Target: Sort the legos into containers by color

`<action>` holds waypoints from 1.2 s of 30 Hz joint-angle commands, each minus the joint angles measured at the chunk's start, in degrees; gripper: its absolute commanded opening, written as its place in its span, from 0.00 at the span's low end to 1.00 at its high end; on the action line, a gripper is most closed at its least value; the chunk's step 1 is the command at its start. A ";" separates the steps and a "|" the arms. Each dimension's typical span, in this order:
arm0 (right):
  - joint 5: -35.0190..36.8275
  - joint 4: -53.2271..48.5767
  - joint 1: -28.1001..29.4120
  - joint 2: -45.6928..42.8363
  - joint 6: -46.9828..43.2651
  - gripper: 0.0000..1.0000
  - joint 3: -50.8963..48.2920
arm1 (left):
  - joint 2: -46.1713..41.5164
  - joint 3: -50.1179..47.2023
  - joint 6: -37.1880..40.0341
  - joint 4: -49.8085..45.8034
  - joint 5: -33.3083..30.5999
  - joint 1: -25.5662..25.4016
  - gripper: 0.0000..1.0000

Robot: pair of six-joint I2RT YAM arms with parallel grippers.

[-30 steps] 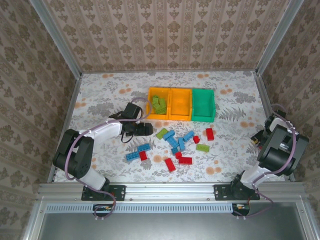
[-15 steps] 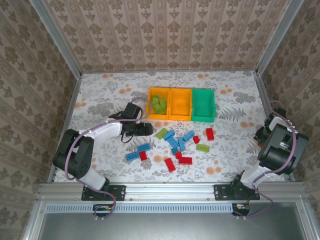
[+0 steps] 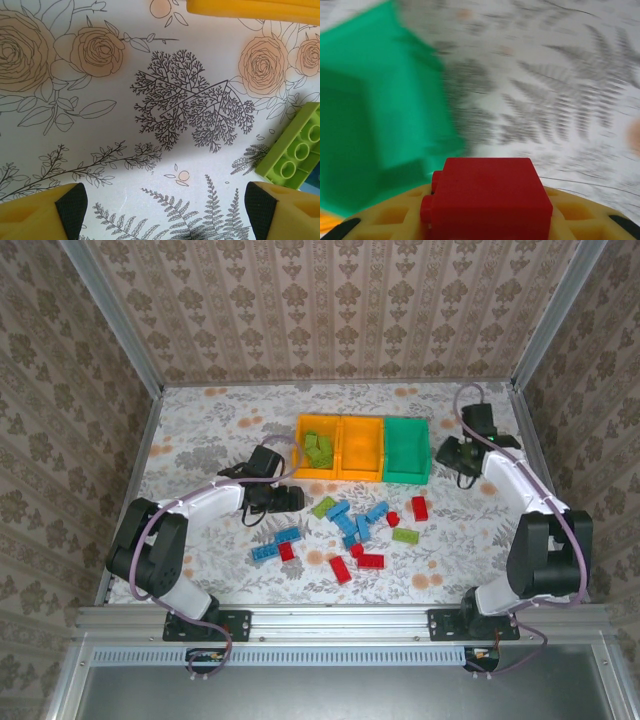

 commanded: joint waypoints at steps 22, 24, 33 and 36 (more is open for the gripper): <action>0.46 -0.15 9.70 19.76 3.03 0.68 14.80 | -9.05 -9.47 -9.04 -5.28 0.06 2.67 0.87; 0.38 -0.12 9.96 19.78 2.99 0.71 15.13 | -9.11 -8.96 -9.83 -5.58 0.66 1.87 0.88; -0.07 -0.14 10.50 17.29 3.43 0.82 15.22 | -5.27 -5.85 -15.36 -6.97 0.91 -3.91 0.95; -0.25 -0.15 10.49 16.91 3.00 0.82 14.97 | -4.75 -5.48 -16.83 -6.37 0.58 -5.12 0.97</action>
